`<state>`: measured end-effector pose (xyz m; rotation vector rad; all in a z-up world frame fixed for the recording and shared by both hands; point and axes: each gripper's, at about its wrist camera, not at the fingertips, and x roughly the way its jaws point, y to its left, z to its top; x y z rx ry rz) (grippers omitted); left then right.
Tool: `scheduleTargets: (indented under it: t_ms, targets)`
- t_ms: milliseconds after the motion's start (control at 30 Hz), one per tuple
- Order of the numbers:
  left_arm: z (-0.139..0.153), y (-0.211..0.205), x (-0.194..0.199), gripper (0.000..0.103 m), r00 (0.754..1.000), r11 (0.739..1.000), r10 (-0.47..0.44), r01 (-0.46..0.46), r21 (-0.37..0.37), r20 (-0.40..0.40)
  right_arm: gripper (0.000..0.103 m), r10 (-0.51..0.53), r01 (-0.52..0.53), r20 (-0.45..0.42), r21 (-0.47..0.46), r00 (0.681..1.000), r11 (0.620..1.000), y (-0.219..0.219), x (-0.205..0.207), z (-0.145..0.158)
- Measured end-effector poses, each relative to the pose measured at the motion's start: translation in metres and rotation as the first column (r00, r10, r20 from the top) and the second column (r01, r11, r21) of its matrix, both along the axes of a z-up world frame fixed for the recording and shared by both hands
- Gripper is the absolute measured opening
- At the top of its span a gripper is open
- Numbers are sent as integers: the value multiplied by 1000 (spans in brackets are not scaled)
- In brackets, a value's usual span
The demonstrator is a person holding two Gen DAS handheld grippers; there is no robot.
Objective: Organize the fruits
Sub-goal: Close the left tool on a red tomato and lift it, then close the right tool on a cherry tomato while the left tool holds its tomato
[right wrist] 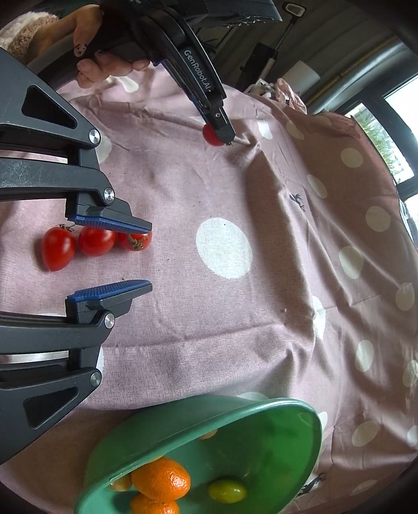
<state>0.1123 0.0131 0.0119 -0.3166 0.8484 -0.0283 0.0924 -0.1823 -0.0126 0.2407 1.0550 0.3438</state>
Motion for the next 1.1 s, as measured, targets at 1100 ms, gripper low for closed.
scheduleTargets:
  t_ms: [1100]
  targets:
    - [85, -57, -86, 27, 946, 978, -184, 203, -44, 265, 33, -166, 169, 262, 10, 951, 986, -56, -32, 76]
